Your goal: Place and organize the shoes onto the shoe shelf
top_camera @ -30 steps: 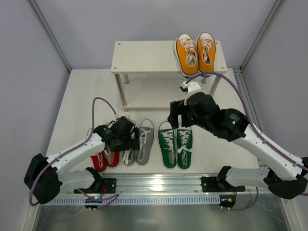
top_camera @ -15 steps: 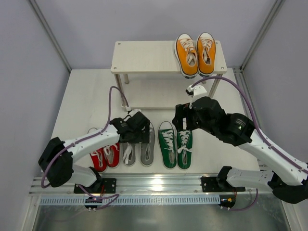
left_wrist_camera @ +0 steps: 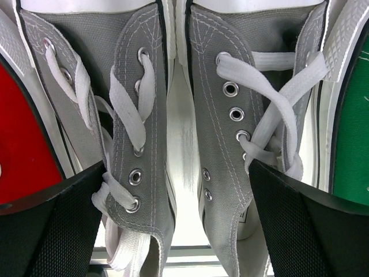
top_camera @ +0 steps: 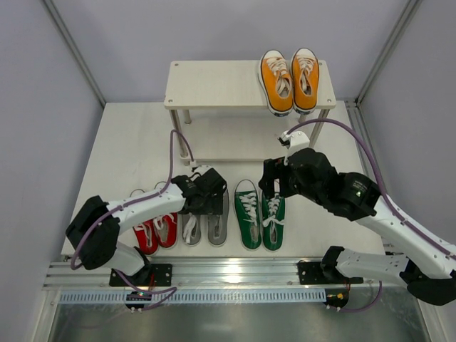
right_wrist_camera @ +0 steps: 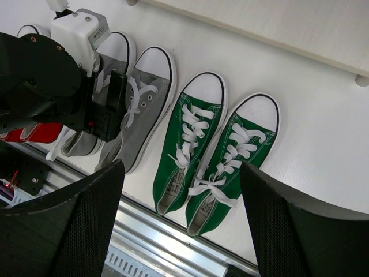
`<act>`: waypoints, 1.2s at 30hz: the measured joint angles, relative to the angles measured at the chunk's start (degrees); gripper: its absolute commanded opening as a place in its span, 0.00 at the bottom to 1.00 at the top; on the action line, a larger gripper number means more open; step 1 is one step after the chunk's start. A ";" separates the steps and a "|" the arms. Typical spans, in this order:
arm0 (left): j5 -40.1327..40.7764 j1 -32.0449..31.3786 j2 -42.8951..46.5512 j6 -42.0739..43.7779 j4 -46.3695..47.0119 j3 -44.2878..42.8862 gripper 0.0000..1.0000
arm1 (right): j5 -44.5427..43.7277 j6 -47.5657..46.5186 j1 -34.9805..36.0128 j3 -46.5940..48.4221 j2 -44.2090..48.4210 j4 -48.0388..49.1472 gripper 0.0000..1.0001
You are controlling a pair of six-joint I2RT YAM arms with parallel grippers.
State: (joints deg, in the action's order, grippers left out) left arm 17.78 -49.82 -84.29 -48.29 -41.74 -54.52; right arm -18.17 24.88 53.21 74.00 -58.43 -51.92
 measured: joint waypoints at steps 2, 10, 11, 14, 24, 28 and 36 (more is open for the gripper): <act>0.02 -0.02 0.13 -0.44 -0.07 -0.02 1.00 | -0.04 0.20 0.00 -0.09 0.39 -0.11 0.81; 0.04 -0.22 9.01 -4.11 -1.16 -0.02 1.00 | -0.13 0.83 0.00 -0.37 1.31 -0.20 0.81; -0.04 -0.13 10.82 -4.87 -1.18 -0.02 0.99 | -0.13 0.83 0.00 -0.42 1.33 -0.28 0.81; -1.42 0.48 13.92 -5.64 -0.42 0.17 1.00 | -0.13 0.83 0.00 -0.46 1.33 -0.37 0.81; 0.24 -1.01 8.70 -6.73 -1.38 0.94 1.00 | -0.13 0.76 0.00 -0.42 0.59 -0.35 0.82; 1.36 -3.13 4.42 -6.80 -2.25 0.90 1.00 | -0.13 0.76 0.00 -0.39 -0.50 -0.35 0.82; 1.66 -4.92 2.34 -5.25 -2.47 1.31 1.00 | -0.13 0.79 0.00 -0.39 -0.85 -0.35 0.82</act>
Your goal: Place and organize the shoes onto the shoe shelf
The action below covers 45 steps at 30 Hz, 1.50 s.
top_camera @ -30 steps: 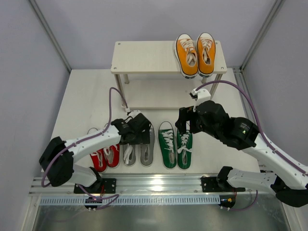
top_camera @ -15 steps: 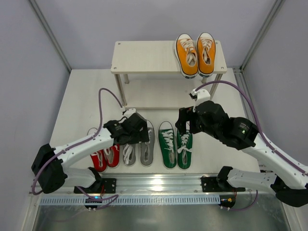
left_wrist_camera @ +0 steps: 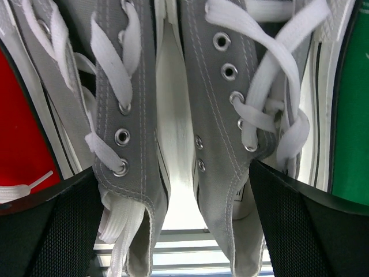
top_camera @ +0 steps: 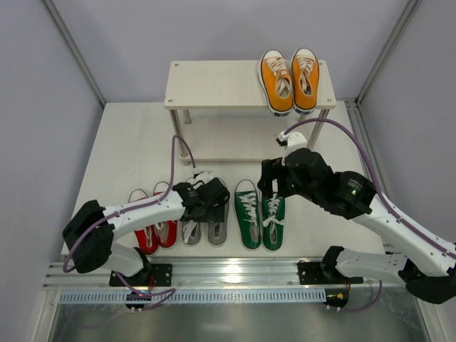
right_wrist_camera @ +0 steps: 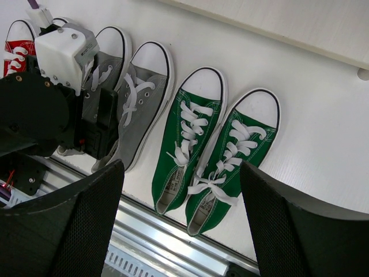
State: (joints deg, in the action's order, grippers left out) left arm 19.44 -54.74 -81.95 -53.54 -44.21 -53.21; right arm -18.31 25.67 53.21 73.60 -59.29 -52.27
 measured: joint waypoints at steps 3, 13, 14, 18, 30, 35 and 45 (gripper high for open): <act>0.07 -2.29 1.03 1.44 0.13 0.37 1.00 | -0.02 0.00 0.00 0.00 0.00 0.00 0.82; -1.40 -5.62 5.14 5.01 0.68 1.75 1.00 | 0.00 -0.22 0.00 0.22 -2.05 0.04 0.82; -1.36 -5.64 4.87 4.98 0.68 2.12 1.00 | 0.00 -0.26 0.00 0.22 -2.16 0.04 0.82; -0.42 -5.64 2.89 4.63 1.31 3.41 1.00 | 0.00 -0.28 0.00 0.24 -2.23 0.04 0.82; 4.39 -4.72 1.14 4.66 3.30 2.97 0.78 | 0.00 -0.24 0.00 0.24 -1.81 0.02 0.82; 5.27 -0.70 -0.20 5.62 5.33 2.86 0.79 | 0.00 -0.20 0.00 0.22 -0.70 -0.02 0.82; 4.70 0.37 -4.79 6.23 7.93 2.32 0.56 | -0.02 0.00 0.00 -0.02 0.20 -0.02 0.81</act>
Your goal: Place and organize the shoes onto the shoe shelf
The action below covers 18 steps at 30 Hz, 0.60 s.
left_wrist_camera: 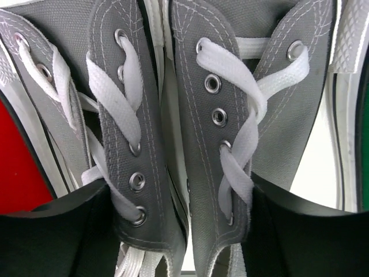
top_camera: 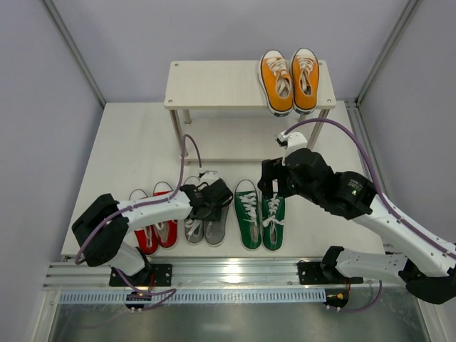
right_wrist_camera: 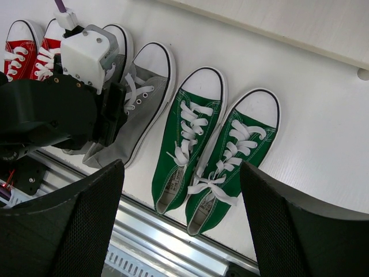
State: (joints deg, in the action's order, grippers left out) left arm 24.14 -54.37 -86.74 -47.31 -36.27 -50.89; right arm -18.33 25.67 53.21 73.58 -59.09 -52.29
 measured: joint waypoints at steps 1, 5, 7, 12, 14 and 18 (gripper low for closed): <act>-0.15 0.00 0.07 -0.09 0.07 -0.09 0.52 | 0.00 -0.02 0.00 -0.04 0.00 -0.02 0.82; -0.33 0.02 1.25 -0.09 0.76 -0.04 0.30 | 0.00 -0.02 0.00 -0.31 0.00 0.02 0.82; -0.68 0.02 1.75 0.02 1.14 0.13 0.00 | 0.02 -0.02 0.00 -0.31 -0.02 0.07 0.81; -1.18 0.07 1.64 0.26 1.49 0.20 0.00 | 0.04 -0.09 0.00 -0.31 -0.17 0.39 0.81; -1.25 0.26 1.99 0.63 1.60 0.48 0.00 | 0.04 -0.09 0.00 -0.31 -0.20 0.39 0.81; -1.51 0.68 5.09 0.76 1.68 2.27 0.00 | 0.04 -0.22 0.00 -0.31 -0.20 0.39 0.81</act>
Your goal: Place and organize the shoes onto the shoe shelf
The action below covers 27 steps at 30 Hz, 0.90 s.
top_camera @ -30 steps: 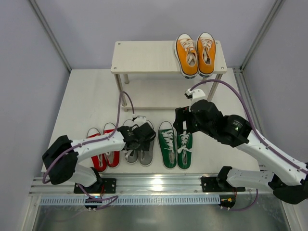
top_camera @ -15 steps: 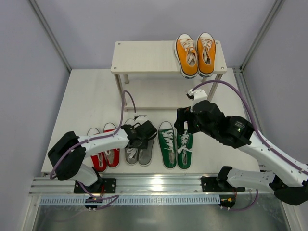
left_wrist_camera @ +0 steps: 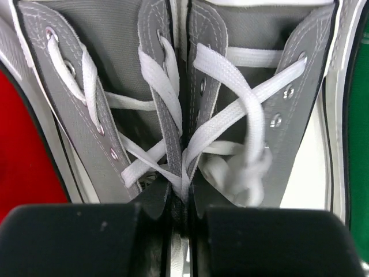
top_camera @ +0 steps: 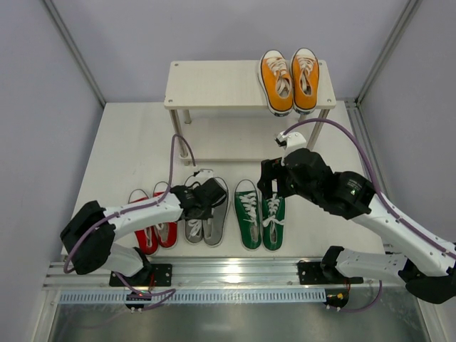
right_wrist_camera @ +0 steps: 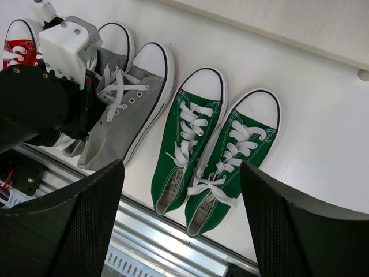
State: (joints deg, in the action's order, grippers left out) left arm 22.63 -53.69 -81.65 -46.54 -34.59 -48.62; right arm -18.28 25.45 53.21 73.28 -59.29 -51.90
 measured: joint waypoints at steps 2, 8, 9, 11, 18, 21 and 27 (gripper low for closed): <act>-0.83 0.44 1.90 -0.66 -1.33 0.63 0.00 | 0.00 -0.07 0.00 0.00 0.00 0.02 0.81; -4.02 -1.38 10.03 -2.47 -10.97 1.01 0.00 | 0.04 -0.55 0.00 0.02 -1.03 0.63 0.81; -4.17 -1.90 11.37 -2.84 -12.00 0.96 0.00 | 0.07 -0.70 0.00 0.02 -1.25 0.76 0.81; -4.24 -3.04 13.88 -3.93 -14.27 0.50 0.00 | 0.17 -0.92 0.00 0.02 -1.62 0.96 0.81; -3.28 -6.29 18.25 -5.57 -24.24 -9.49 0.00 | -0.48 -1.16 0.00 0.04 -1.73 1.09 0.81; -1.79 -7.93 18.27 -4.79 -28.09 -18.51 0.00 | -2.12 -1.11 0.00 0.04 -1.51 1.05 0.81; 2.95 -10.73 17.81 -1.51 -32.85 -38.62 0.00 | -5.64 -0.96 0.04 0.04 0.55 0.79 0.81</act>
State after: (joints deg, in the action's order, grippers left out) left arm 25.58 -64.42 -63.83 -48.05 -67.44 -87.24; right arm -23.92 24.49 53.25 73.32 -58.74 -51.11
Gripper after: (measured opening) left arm 0.053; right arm 0.812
